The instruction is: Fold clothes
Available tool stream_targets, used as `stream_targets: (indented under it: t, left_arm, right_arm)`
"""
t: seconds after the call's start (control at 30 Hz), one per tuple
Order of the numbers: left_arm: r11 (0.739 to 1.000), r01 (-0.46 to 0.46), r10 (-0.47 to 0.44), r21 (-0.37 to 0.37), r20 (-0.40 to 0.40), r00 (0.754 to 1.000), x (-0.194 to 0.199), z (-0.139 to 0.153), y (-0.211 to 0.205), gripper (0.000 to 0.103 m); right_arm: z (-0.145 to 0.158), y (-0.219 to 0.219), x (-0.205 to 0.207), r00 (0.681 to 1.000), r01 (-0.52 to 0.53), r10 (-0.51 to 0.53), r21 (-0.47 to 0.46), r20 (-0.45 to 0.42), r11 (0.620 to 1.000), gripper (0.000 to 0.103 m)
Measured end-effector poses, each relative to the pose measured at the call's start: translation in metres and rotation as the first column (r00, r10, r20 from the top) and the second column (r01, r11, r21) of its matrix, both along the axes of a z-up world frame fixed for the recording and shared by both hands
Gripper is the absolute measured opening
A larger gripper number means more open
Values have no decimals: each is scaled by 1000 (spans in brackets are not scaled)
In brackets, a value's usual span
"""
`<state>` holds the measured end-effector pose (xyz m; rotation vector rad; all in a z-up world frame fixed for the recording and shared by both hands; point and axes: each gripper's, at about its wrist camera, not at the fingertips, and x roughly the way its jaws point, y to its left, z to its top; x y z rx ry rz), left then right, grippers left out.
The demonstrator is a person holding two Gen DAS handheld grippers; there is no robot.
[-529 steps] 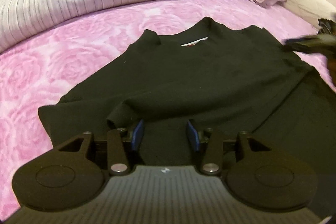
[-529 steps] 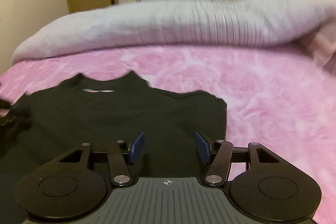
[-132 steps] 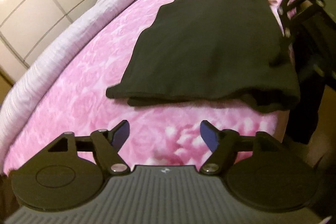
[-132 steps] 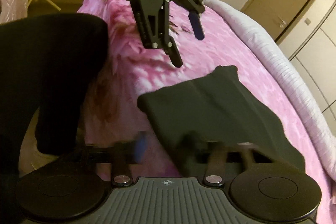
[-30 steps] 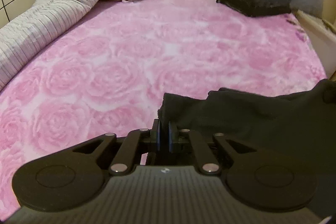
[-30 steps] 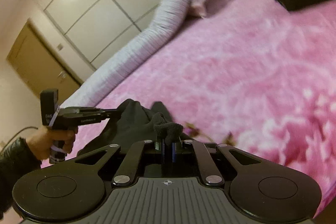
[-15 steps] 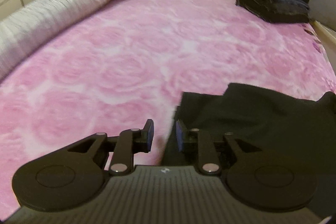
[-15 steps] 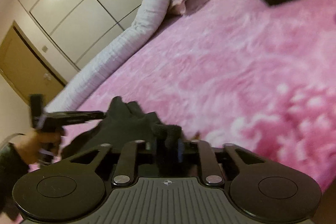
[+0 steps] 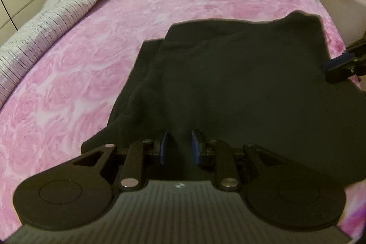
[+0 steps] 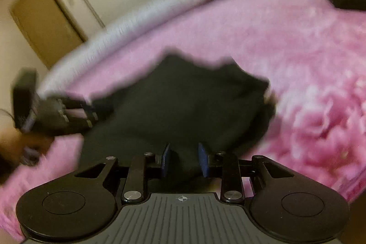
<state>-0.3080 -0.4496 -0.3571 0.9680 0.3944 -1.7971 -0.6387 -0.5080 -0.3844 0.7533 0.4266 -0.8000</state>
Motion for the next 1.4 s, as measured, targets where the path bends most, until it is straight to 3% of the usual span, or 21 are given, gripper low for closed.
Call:
stream_targets:
  t: [0.1,0.17,0.3,0.4,0.5,0.67,0.8,0.9,0.97,1.03,1.1,1.27,1.4]
  left_arm:
    - [997,-76,76,0,-63,995,19,12,0,20]
    - [995,-86,85,-44,-23,996,29,22,11,20]
    - [990,-144,144,-5,-24,989,47,7,20,20]
    - [988,-154,154,6,-58,986,53,-6,14,21]
    - [984,-179,180,18,-94,979,62,2,9,22]
    - [978,-203,201,-58,-37,979,63,23,28,19]
    - [989,-136,123,-62,-183,975,37,40,50,20]
    - [997,-68,62,-28,-182,981,7,25,50,20]
    - [998,-66,65,1,-161,985,-1,4,45,20]
    - [996,-91,91,8,-200,976,2,-4,41,20]
    - [994,-104,107,23,-217,970,7,0,39,22]
    - [993,-115,112,-2,-234,966,13,8,33,22]
    - [991,-132,128,-5,-224,966,15,3,11,22]
  right_arm:
    - [15,1,4,999,-15,15,6,-47,1000,31]
    - [32,15,-1,998,-56,55,-52,-29,997,31]
    - [32,40,9,985,-173,173,-55,-6,983,33]
    - [-3,42,32,961,-271,276,120,-27,955,34]
    - [5,44,28,963,-263,268,117,-34,958,35]
    - [29,38,-6,987,-157,158,28,-25,987,35]
    - [29,4,-30,999,20,-21,35,39,999,35]
    - [26,-24,-35,989,113,-115,25,97,993,35]
    - [13,-49,-37,976,165,-175,89,129,982,35]
    - [-3,-73,-44,961,241,-259,166,98,956,34]
    - [1,-80,-53,946,294,-310,149,92,944,34]
    - [29,-69,-50,967,217,-214,-13,136,976,34]
    - [14,-69,-22,987,73,-70,-12,142,997,35]
